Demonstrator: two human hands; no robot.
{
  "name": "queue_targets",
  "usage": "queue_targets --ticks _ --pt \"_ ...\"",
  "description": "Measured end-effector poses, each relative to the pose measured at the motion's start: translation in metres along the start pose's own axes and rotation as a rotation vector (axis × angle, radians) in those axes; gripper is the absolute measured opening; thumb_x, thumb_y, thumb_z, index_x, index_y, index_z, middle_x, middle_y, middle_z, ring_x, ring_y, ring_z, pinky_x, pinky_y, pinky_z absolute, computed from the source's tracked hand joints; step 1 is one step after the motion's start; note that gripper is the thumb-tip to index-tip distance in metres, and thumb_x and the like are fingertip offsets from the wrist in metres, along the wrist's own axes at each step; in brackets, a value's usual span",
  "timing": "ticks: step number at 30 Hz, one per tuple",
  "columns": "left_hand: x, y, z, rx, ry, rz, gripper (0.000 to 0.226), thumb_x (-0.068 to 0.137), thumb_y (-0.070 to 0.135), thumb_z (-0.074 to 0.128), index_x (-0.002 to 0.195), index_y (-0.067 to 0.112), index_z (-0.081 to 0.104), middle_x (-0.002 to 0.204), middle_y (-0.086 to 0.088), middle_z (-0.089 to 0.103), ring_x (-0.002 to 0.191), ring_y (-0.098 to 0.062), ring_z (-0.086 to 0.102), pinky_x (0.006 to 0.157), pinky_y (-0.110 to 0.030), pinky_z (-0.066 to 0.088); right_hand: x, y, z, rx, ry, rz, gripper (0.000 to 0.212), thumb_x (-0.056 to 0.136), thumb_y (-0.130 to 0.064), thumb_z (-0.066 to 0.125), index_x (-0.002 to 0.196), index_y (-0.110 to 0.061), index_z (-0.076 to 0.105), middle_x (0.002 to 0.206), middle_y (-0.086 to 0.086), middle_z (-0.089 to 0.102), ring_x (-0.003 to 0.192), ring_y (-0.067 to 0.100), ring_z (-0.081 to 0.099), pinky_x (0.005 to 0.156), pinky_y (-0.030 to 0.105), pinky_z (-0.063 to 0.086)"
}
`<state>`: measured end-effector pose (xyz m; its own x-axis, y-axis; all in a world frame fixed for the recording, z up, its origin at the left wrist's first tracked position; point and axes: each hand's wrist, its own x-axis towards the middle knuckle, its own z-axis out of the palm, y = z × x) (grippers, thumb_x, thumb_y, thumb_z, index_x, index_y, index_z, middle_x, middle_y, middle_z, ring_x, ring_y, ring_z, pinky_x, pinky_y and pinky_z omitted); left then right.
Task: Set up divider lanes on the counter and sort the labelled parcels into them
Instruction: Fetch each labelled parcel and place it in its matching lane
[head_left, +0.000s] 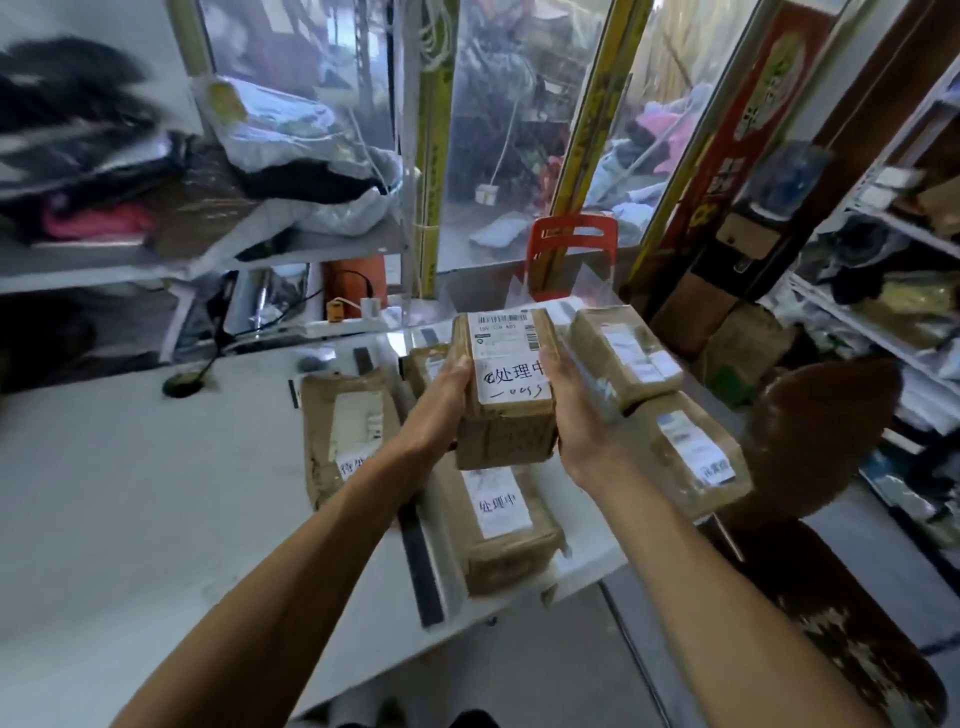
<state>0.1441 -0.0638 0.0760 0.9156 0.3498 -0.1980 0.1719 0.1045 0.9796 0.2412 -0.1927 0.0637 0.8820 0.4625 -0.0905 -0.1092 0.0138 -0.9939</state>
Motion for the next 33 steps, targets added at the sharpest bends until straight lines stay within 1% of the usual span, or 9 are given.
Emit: queue_targets --ticks 2,4,6,9,13,18,25,28,33 --pt "0.028 0.0 -0.009 0.011 0.07 -0.019 0.05 0.109 0.052 0.022 0.151 0.032 0.041 0.135 0.003 0.062 0.118 -0.015 0.06 0.074 -0.026 0.044 0.04 0.007 0.007 -0.036 -0.056 0.046 0.075 0.085 -0.073 0.061 0.143 -0.027 0.054 0.139 0.006 0.064 0.128 0.027 0.061 0.112 0.055 0.044" --pt "0.053 0.003 -0.016 0.01 0.143 -0.031 0.05 0.11 0.048 0.024 0.152 0.028 0.04 0.141 -0.001 0.059 0.114 -0.012 0.061 0.075 -0.025 0.045 0.078 0.014 0.016 -0.043 -0.118 0.06 0.062 0.09 -0.064 0.06 0.141 -0.028 0.055 0.136 0.008 0.066 0.126 0.029 0.063 0.111 0.053 0.044" --pt "0.078 0.009 -0.019 0.018 0.224 -0.059 0.048 0.111 0.046 0.025 0.15 0.027 0.043 0.134 -0.002 0.061 0.103 -0.005 0.06 0.07 -0.023 0.044 0.113 0.017 0.021 -0.062 -0.176 0.063 0.049 0.097 -0.057 0.054 0.139 -0.032 0.056 0.134 0.006 0.067 0.125 0.028 0.063 0.109 0.052 0.046" --pt "0.112 0.013 -0.024 -0.01 0.337 -0.131 0.047 0.109 0.049 0.029 0.143 0.024 0.05 0.129 -0.007 0.067 0.098 -0.011 0.064 0.065 -0.027 0.048 0.156 0.021 0.028 -0.118 -0.256 0.096 0.065 0.088 -0.075 0.054 0.144 -0.042 0.052 0.141 -0.001 0.062 0.131 0.025 0.058 0.113 0.053 0.042" --pt "0.145 0.009 -0.024 -0.027 0.41 -0.198 0.042 0.109 0.046 0.033 0.144 0.027 0.045 0.111 0.005 0.069 0.093 -0.01 0.067 0.064 -0.027 0.051 0.199 0.039 0.033 -0.14 -0.325 0.152 0.069 0.088 -0.079 0.048 0.148 -0.045 0.045 0.142 0.002 0.061 0.127 0.027 0.062 0.106 0.053 0.049" --pt "0.164 -0.011 -0.021 0.021 0.457 -0.241 0.042 0.109 0.035 0.041 0.15 0.03 0.041 0.13 -0.001 0.066 0.109 -0.017 0.065 0.076 -0.029 0.051 0.222 0.096 0.025 -0.222 -0.359 0.286 0.082 0.067 -0.099 0.045 0.142 -0.069 0.032 0.143 0.01 0.049 0.126 0.038 0.054 0.103 0.062 0.047" --pt "0.17 -0.018 -0.021 0.051 0.494 -0.264 0.043 0.107 0.039 0.043 0.15 0.031 0.041 0.131 -0.004 0.065 0.116 -0.023 0.063 0.101 -0.044 0.051 0.215 0.081 0.023 -0.277 -0.4 0.307 0.08 0.069 -0.089 0.043 0.143 -0.062 0.029 0.138 0.007 0.049 0.116 0.033 0.058 0.097 0.057 0.052" --pt "0.166 -0.019 -0.019 0.037 0.52 -0.262 0.044 0.107 0.04 0.044 0.149 0.029 0.044 0.132 -0.005 0.065 0.114 -0.024 0.064 0.094 -0.041 0.054 0.203 0.063 0.019 -0.223 -0.373 0.322 0.088 0.071 -0.083 0.055 0.149 -0.047 0.032 0.137 0.008 0.05 0.116 0.03 0.059 0.095 0.054 0.055" --pt "0.139 -0.017 -0.012 0.05 0.552 -0.202 0.043 0.106 0.028 0.05 0.149 0.021 0.047 0.13 -0.003 0.064 0.112 -0.016 0.062 0.084 -0.028 0.053 0.186 0.038 0.021 -0.383 -0.112 0.16 0.066 0.093 -0.046 0.068 0.148 -0.029 0.036 0.135 0.008 0.049 0.119 0.024 0.053 0.097 0.047 0.053"
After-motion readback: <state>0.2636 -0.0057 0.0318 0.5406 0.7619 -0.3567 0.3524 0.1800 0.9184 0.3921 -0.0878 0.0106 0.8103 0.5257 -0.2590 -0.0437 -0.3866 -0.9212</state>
